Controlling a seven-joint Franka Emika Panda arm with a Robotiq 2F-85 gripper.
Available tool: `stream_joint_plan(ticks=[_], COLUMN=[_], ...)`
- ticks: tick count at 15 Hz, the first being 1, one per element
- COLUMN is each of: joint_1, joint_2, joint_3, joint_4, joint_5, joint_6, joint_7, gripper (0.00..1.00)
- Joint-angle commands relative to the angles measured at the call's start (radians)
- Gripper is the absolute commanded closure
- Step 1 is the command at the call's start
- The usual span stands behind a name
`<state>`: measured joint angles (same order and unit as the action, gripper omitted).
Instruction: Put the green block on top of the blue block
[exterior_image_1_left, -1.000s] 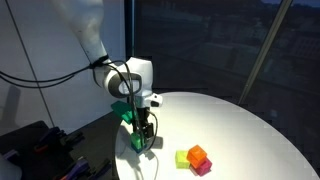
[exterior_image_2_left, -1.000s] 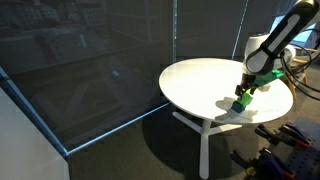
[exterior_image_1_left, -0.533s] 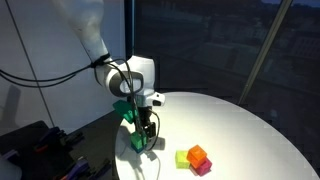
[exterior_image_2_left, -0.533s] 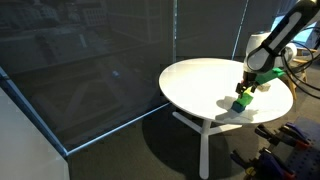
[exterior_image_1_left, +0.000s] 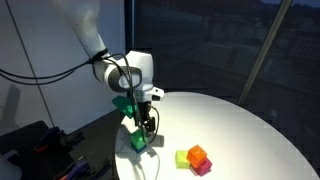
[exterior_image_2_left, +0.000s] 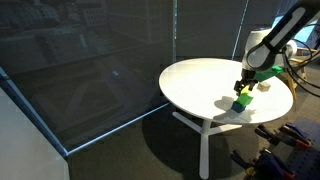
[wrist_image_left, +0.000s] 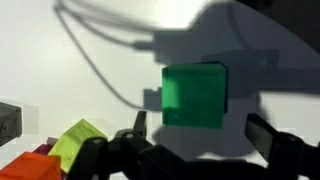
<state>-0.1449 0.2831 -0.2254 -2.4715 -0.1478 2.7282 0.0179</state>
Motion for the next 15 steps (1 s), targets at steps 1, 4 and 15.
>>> stream_joint_plan(ticks=[1,4,15], joint_1=[0.001,-0.003,-0.053], joint_2=[-0.077,-0.120,-0.347], joint_3=[0.009,0.009,0.014], joint_4=[-0.038,-0.055,-0.141], joint_5=[0.009,0.008,0.216], joint_6=[-0.031,-0.049,-0.139], joint_7=[-0.010,-0.009,-0.264], gripper=[0.00,0.00,0.00])
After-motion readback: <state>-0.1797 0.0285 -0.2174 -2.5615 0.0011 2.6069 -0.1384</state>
